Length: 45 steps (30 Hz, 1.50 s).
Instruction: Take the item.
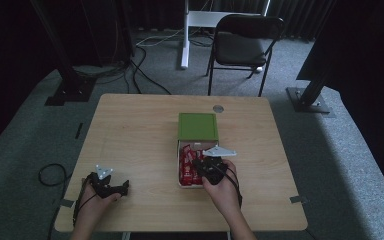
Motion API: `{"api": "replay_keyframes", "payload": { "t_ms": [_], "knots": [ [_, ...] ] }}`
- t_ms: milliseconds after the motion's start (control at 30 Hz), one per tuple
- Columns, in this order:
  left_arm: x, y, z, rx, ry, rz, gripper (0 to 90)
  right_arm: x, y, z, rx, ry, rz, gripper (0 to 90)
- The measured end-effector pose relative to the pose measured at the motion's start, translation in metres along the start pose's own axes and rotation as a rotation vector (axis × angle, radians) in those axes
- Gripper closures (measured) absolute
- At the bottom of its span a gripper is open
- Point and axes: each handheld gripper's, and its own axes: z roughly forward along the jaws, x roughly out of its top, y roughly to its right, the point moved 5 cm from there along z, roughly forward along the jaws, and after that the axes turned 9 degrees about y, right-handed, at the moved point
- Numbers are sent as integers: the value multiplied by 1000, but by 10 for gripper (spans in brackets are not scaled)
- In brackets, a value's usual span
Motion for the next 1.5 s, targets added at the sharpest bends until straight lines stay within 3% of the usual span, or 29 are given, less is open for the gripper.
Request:
{"api": "replay_keyframes", "payload": {
  "t_ms": [667, 933, 1500],
  "knots": [
    [0, 0, 0, 3, -3, -1, 31, 14, 0, -34, 28, 69, -8, 829],
    [0, 0, 0, 3, -3, -1, 31, 25, 5, -41, 14, 114, -20, 829],
    [0, 0, 0, 3, -4, -1, 31, 44, 43, -56, -74, 205, 18, 829]
  ]
}}
